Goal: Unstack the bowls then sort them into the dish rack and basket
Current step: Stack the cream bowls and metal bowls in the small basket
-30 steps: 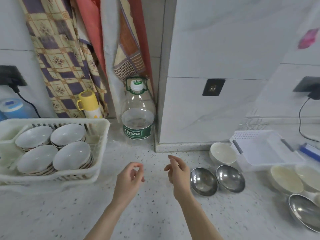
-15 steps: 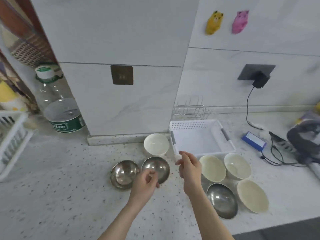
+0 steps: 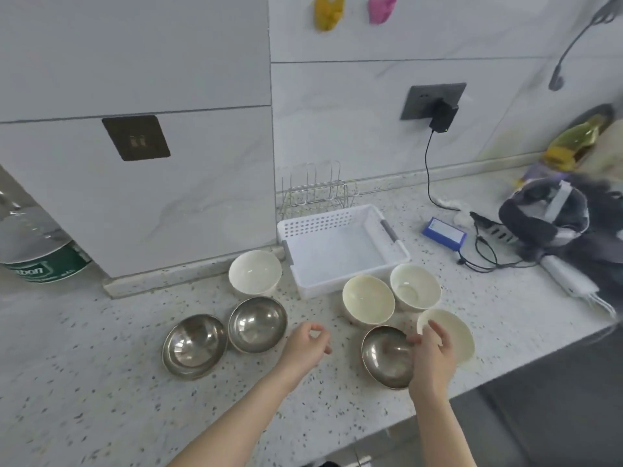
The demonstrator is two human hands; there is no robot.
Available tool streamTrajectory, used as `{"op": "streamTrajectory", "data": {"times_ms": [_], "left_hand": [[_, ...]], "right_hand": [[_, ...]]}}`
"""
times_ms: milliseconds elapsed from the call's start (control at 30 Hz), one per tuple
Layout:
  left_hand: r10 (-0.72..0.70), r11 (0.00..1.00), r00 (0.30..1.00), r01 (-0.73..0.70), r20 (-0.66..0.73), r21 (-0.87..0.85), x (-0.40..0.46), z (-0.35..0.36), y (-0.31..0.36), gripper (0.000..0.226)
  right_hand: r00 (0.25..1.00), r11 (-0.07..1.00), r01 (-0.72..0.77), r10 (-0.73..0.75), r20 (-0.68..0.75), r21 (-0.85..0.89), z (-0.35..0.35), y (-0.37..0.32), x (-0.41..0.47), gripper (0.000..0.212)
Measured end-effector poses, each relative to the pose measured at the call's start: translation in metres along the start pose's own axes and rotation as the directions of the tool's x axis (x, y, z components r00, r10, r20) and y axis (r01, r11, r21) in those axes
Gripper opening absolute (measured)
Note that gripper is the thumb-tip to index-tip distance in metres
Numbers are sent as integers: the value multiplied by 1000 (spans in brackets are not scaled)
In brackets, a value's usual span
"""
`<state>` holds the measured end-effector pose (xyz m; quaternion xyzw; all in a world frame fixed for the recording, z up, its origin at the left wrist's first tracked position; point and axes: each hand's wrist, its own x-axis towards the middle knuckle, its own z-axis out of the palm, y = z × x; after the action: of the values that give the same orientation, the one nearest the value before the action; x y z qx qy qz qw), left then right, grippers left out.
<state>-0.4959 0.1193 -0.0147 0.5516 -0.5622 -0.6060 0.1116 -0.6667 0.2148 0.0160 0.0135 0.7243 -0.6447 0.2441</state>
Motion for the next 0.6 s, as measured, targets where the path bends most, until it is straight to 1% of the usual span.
{"op": "streamTrajectory", "data": {"times_ms": [100, 167, 267, 333, 400, 467, 533, 600], "left_hand": [[-59, 998, 998, 59, -2, -17, 8, 11, 5, 43], [-92, 994, 996, 92, -12, -51, 15, 20, 8, 51], [-138, 986, 990, 133, -39, -105, 26, 34, 16, 60], [-168, 977, 984, 157, -64, -142, 33, 45, 23, 62], [-197, 970, 977, 182, -84, -164, 38, 54, 27, 54], [-226, 962, 970, 208, -89, -178, 43, 63, 29, 37], [-246, 947, 964, 217, -102, -236, 46, 70, 31, 22], [-249, 934, 961, 206, -117, -291, 49, 76, 32, 14]], "right_hand": [[996, 997, 26, -32, -88, -67, -25, 1, 17, 30], [991, 989, 47, -64, -121, -139, -40, -2, 33, 33], [989, 950, 73, -108, -100, -305, -56, -11, 59, 38], [991, 882, 100, -131, -35, -460, -65, -20, 79, 41], [990, 804, 139, -120, 71, -579, -73, -28, 101, 42], [980, 742, 179, -76, 184, -646, -79, -36, 123, 44], [962, 689, 195, 3, 272, -698, -83, -41, 142, 46], [933, 639, 197, 111, 343, -744, -87, -42, 158, 48]]}}
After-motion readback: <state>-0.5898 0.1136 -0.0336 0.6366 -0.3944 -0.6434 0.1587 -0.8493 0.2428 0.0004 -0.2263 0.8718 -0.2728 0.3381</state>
